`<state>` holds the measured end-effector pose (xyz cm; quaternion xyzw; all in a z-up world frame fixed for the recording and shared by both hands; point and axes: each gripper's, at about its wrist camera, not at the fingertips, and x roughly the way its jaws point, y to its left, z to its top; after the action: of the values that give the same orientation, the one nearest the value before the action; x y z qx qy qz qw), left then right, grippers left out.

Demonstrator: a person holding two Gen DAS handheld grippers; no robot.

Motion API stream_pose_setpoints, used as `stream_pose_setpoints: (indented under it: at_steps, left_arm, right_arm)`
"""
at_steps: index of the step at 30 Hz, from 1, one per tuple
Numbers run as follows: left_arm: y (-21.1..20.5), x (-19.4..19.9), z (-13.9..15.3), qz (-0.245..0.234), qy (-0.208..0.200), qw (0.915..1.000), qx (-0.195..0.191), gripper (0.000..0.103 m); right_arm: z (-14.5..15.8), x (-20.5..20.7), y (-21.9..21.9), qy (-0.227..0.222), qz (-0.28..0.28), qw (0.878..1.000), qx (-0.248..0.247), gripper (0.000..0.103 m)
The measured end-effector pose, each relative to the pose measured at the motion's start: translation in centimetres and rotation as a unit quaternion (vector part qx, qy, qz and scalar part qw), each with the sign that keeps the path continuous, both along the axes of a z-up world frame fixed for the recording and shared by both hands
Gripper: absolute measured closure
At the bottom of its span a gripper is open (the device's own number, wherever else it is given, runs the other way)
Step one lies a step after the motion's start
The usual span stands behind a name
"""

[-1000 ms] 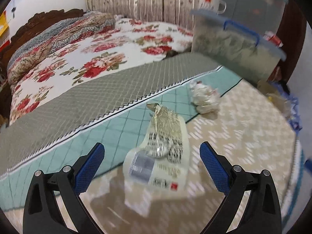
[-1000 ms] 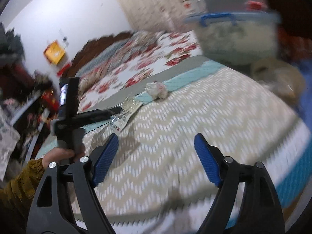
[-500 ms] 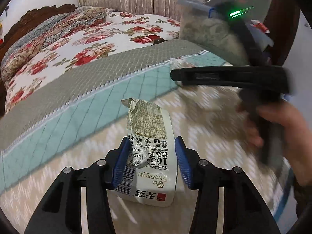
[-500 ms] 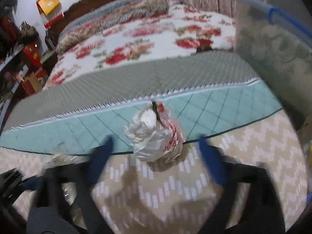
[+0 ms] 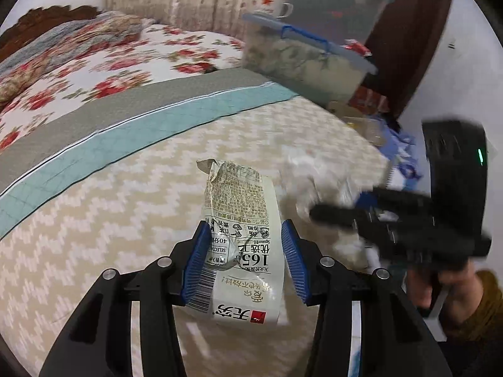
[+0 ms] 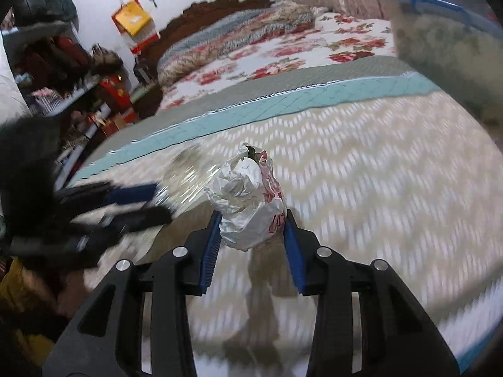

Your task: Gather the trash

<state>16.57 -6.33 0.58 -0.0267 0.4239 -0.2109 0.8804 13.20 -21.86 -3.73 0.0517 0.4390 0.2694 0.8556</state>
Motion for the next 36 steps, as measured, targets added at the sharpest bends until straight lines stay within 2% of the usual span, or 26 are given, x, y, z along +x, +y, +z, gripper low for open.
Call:
stream_pose_setpoints:
  at_steps: [4, 8, 11, 15, 18, 21, 22, 24, 25, 26, 29, 33, 36]
  left_arm:
    - [-3.6, 0.8, 0.9, -0.039, 0.005, 0.9992, 0.002, 0.059]
    - [-10.0, 3.9, 3.6, -0.101, -0.004, 0.9949, 0.002, 0.061]
    - [-16.2, 7.3, 5.5, -0.144, -0.015, 0.9895, 0.002, 0.061]
    - [-24.5, 12.9, 6.5, -0.186, -0.019, 0.9823, 0.006, 0.061]
    - [-30.0, 17.6, 5.6, -0.193, -0.001, 0.9811, 0.004, 0.061]
    - [-33.9, 22.3, 3.5, -0.182, 0.028, 0.9829, -0.005, 0.061]
    - [-35.0, 23.8, 2.7, -0.171, 0.036, 0.9846, -0.007, 0.059]
    - [-36.3, 25.9, 1.2, -0.152, 0.049, 0.9870, -0.015, 0.032]
    - [-36.9, 26.8, 0.5, -0.148, 0.057, 0.9870, -0.024, 0.030]
    - [-37.4, 27.3, 0.0, -0.146, 0.067, 0.9867, -0.024, 0.030]
    - [-37.4, 27.3, -0.2, -0.147, 0.077, 0.9854, -0.039, 0.030]
    - [-35.0, 24.9, 1.9, -0.151, 0.044, 0.9866, -0.045, 0.030]
    - [-32.1, 21.9, 3.5, -0.143, 0.019, 0.9883, -0.050, 0.028]
  right_arm:
    - [0.3, -2.5, -3.3, -0.022, -0.044, 0.999, 0.003, 0.062]
    - [2.7, -2.3, -9.2, -0.061, -0.107, 0.992, 0.017, 0.062]
    - [4.8, -1.2, -15.0, -0.097, -0.164, 0.981, 0.018, 0.062]
    - [7.0, 1.8, -23.7, -0.131, -0.242, 0.961, 0.007, 0.062]
    - [6.5, 5.6, -29.8, -0.120, -0.291, 0.949, -0.010, 0.062]
    - [4.6, 9.1, -33.8, -0.085, -0.316, 0.945, -0.006, 0.061]
    - [3.8, 10.2, -35.2, -0.072, -0.325, 0.943, -0.005, 0.058]
    - [2.2, 12.2, -36.9, -0.049, -0.332, 0.942, -0.001, 0.050]
    - [1.1, 13.5, -37.6, -0.032, -0.336, 0.941, 0.001, 0.036]
    - [0.4, 14.1, -38.2, -0.023, -0.342, 0.940, 0.001, 0.028]
    - [0.2, 13.3, -38.8, -0.037, -0.356, 0.934, 0.006, 0.028]
    - [1.9, 9.5, -38.0, -0.080, -0.367, 0.926, 0.027, 0.028]
    - [2.5, 5.8, -36.5, -0.087, -0.373, 0.922, 0.065, 0.028]
